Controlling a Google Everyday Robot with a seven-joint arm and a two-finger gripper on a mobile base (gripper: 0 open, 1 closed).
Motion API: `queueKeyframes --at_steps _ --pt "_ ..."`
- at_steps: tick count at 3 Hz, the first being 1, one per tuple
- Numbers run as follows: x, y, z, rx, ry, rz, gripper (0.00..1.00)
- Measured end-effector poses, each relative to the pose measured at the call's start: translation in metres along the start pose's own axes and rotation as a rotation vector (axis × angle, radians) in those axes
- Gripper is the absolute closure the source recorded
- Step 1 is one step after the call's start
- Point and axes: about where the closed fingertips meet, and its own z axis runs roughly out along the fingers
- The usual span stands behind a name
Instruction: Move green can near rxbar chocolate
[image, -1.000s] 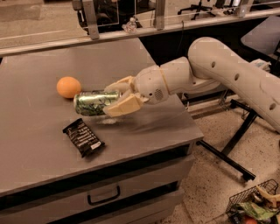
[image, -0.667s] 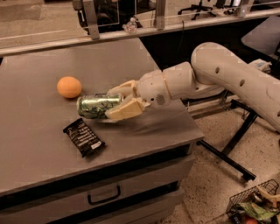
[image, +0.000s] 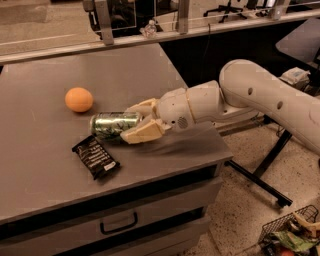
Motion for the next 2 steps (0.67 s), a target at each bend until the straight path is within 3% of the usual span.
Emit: queueKeyframes --at_steps 2 --pt "0.0038 0.0019 0.0066 0.011 0.001 0.007 0.15"
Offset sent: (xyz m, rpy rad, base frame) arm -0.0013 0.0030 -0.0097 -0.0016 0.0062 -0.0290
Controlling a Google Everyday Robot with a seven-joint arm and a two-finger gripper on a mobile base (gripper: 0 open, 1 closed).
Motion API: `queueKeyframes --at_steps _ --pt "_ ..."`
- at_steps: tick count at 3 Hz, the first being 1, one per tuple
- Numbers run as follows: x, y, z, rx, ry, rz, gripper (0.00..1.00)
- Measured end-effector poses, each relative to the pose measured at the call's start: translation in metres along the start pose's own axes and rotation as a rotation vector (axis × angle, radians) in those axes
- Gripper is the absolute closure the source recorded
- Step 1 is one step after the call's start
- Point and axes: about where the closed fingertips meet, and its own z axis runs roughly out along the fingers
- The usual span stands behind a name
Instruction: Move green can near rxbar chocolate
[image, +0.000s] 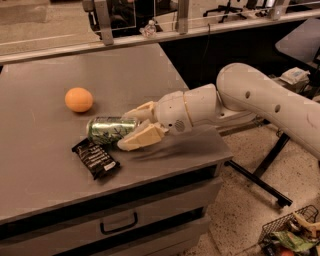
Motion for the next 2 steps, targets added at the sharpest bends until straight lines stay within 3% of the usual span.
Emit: queueKeyframes --at_steps 1,2 --pt "0.0010 0.0046 0.0045 -0.005 -0.001 0.007 0.00" --pt "-0.0005 0.0049 -0.0002 0.011 0.002 0.002 0.00"
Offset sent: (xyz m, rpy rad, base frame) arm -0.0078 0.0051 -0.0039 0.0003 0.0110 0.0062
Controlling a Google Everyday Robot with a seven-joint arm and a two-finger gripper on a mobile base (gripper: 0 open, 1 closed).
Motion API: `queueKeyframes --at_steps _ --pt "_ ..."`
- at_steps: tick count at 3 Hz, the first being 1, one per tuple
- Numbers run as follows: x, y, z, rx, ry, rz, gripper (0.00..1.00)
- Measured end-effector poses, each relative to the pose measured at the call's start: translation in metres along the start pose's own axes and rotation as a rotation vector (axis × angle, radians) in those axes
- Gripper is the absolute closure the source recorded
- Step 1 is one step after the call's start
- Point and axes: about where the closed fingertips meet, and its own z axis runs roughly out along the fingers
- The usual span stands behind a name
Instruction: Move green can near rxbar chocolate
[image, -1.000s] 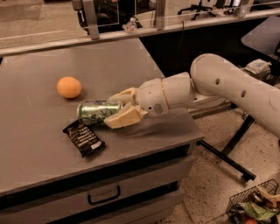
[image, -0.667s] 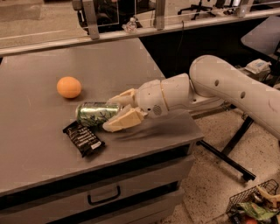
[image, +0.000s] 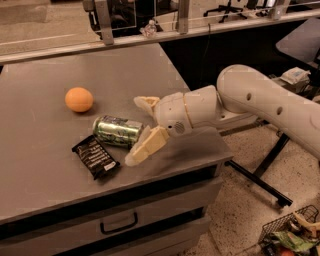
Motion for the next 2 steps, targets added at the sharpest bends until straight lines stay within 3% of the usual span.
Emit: queueKeyframes --at_steps 1,2 --pt "-0.005 -0.004 -0.026 0.078 0.016 -0.017 0.00" --pt "-0.016 -0.001 -0.086 0.256 0.070 -0.034 0.00"
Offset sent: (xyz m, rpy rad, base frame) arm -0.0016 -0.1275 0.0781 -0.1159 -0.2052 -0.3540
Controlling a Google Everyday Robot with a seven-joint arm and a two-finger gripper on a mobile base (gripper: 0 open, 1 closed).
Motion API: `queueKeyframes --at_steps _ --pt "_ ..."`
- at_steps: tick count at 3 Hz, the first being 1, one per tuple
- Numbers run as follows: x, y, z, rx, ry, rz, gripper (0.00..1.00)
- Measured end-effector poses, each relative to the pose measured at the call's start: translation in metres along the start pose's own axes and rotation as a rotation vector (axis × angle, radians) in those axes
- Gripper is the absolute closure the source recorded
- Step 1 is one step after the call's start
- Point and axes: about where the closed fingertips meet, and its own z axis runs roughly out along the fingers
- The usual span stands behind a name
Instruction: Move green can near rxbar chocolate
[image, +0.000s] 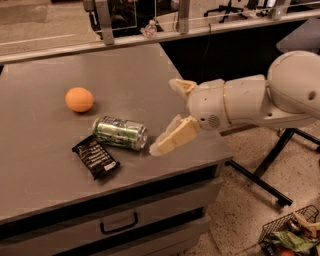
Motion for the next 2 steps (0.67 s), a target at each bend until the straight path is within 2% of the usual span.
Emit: queueKeyframes --at_steps 1,2 --pt "-0.0039 -0.0075 -0.0483 0.205 0.070 0.020 0.00" --pt "-0.0095 -0.0074 -0.0517 0.223 0.074 0.010 0.00"
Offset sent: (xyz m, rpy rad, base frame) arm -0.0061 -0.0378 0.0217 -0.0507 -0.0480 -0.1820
